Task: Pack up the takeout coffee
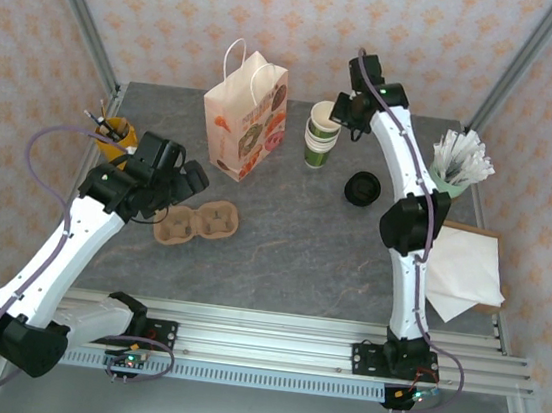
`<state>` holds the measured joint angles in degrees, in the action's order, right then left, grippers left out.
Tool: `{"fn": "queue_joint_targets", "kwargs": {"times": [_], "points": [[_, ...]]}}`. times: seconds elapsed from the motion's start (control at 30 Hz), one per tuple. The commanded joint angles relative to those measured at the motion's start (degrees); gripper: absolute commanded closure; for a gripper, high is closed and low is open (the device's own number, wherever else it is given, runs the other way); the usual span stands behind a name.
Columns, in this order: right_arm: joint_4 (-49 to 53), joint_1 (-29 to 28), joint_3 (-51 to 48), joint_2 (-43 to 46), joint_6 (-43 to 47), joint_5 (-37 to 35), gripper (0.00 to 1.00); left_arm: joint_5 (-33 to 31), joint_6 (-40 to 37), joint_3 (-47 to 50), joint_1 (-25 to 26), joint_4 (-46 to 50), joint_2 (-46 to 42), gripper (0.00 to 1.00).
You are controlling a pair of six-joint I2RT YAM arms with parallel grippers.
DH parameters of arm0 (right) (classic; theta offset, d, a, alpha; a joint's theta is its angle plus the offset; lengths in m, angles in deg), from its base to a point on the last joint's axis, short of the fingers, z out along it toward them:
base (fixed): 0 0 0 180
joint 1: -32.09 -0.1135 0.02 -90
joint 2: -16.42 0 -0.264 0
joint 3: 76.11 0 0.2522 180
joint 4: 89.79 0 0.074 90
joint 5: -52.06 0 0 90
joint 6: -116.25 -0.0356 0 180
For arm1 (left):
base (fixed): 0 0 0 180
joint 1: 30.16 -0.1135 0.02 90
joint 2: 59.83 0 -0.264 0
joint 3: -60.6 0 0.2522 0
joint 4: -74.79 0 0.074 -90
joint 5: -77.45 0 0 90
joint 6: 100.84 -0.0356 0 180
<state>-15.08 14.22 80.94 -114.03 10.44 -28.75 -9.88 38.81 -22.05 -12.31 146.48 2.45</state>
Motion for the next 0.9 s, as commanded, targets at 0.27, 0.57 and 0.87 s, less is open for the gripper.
{"fn": "queue_joint_targets", "kwargs": {"times": [0.27,0.57,0.87], "points": [[0.16,-2.33,-9.32,23.31,0.57,-5.21,1.00,4.21,1.55,6.61,-0.44,-4.77,-6.20,0.00],[-11.22,-13.18,-55.84,53.68,-11.31,-7.38,1.00,9.41,0.50,11.36,0.47,-5.91,-6.14,0.00],[-16.86,-23.66,-72.73,55.38,-18.03,-13.63,1.00,14.04,-0.23,9.56,3.04,-10.11,-3.69,0.00]]}}
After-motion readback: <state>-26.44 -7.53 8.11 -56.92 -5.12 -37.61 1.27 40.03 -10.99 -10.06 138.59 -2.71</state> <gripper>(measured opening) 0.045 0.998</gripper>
